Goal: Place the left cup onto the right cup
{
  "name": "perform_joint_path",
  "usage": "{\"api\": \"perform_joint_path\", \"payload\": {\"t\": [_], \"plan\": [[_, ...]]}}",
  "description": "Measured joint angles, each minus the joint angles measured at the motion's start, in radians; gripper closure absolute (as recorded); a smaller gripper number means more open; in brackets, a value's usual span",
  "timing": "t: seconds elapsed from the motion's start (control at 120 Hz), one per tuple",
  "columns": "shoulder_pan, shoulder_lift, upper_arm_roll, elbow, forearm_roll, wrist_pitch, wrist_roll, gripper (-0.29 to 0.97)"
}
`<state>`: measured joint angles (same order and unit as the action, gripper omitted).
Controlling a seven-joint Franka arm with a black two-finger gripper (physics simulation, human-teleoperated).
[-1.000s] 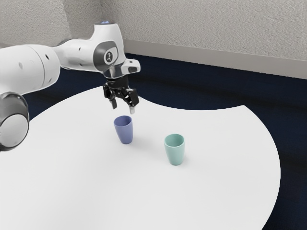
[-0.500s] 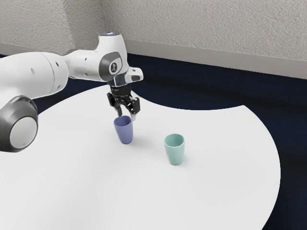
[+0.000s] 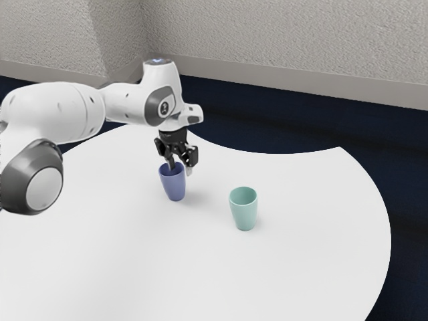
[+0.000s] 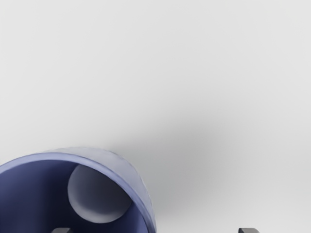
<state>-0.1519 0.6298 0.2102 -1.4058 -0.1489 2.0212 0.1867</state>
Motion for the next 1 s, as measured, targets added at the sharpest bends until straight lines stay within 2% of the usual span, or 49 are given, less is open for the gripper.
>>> {"api": "perform_joint_path", "payload": {"t": [0.508,0.625,0.817,1.0], "plan": [[0.000,0.039,0.000,-0.003,0.001,0.028,-0.001,0.29],[0.000,0.045,0.000,-0.003,0.000,0.031,-0.002,0.38],[-0.001,0.045,0.000,-0.004,-0.001,0.034,-0.004,0.63],[0.000,0.045,0.000,-0.004,0.000,0.035,-0.005,0.73]]}}
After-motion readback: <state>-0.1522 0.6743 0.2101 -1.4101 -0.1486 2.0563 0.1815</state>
